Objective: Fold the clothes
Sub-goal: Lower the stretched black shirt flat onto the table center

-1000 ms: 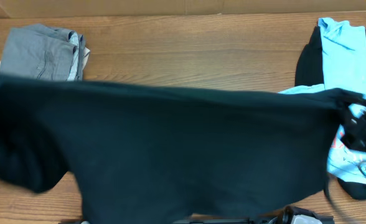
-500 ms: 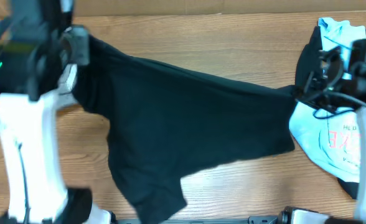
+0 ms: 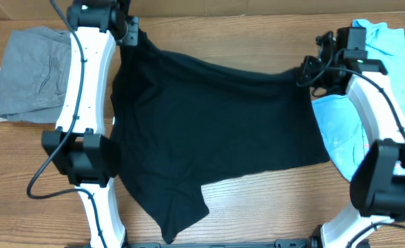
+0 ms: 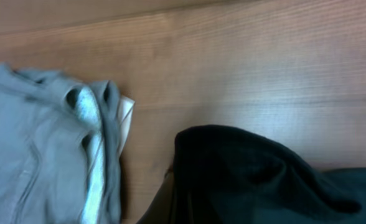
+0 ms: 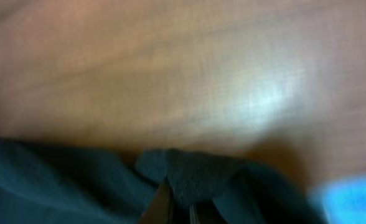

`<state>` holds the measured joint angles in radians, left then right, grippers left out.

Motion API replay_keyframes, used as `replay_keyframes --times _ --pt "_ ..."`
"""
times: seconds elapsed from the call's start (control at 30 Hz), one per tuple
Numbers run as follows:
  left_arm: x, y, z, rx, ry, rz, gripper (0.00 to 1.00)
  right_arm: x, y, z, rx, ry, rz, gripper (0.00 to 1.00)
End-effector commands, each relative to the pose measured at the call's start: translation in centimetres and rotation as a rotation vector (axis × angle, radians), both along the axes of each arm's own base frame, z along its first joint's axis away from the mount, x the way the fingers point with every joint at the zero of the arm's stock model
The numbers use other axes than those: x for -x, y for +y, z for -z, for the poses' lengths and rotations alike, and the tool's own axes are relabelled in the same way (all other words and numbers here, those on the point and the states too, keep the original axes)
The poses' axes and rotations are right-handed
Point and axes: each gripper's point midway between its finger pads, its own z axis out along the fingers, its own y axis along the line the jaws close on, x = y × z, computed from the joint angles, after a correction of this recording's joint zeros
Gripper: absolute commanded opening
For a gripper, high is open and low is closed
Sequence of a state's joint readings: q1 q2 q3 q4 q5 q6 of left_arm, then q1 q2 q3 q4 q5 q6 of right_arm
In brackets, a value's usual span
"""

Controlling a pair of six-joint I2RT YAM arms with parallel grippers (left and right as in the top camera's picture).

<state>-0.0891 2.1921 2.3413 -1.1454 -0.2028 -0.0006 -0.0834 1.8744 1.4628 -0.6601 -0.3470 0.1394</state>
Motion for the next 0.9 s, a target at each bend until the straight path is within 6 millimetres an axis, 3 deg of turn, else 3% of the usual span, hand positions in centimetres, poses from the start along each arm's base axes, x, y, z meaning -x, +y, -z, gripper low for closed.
replay_keyframes --times 0.0,0.13,0.2,0.23,0.27,0.3,0.43,0.53,0.87 --pt "-1.9 0.0 0.6 0.041 -0.051 -0.025 0.04 -2.7 0.4 0.3 0.011 -0.088 -0.001 0.05" --pt "-5.0 -0.6 1.1 0.064 -0.144 -0.032 0.04 -6.2 1.1 -0.2 0.001 -0.223 0.003 0.09" --pt "-6.3 -1.1 1.2 0.080 -0.187 -0.019 0.05 -7.5 1.5 -0.4 0.002 -0.283 0.002 0.45" --pt "-7.0 -1.3 1.4 0.091 -0.206 -0.011 0.22 -8.3 1.3 -0.5 0.002 -0.309 0.024 0.71" --pt "-7.5 -1.6 1.4 0.105 -0.223 0.000 0.58 -8.7 1.0 -0.6 0.002 -0.323 0.045 1.00" --pt "-8.0 -1.9 1.6 0.113 -0.237 0.006 1.00 -9.2 0.7 -0.7 0.005 -0.336 0.073 1.00" --pt "-9.1 -1.7 1.5 0.106 -0.277 0.001 1.00 -9.7 0.3 -1.5 -0.005 -0.359 0.096 1.00" --pt "-9.0 -1.3 0.0 0.106 -0.301 -0.006 1.00 -9.2 0.6 -1.3 -0.026 -0.320 0.083 1.00" --pt "-3.7 -1.8 -6.6 0.163 -0.274 0.020 1.00 -5.5 3.9 2.7 0.034 -0.136 -0.068 1.00"
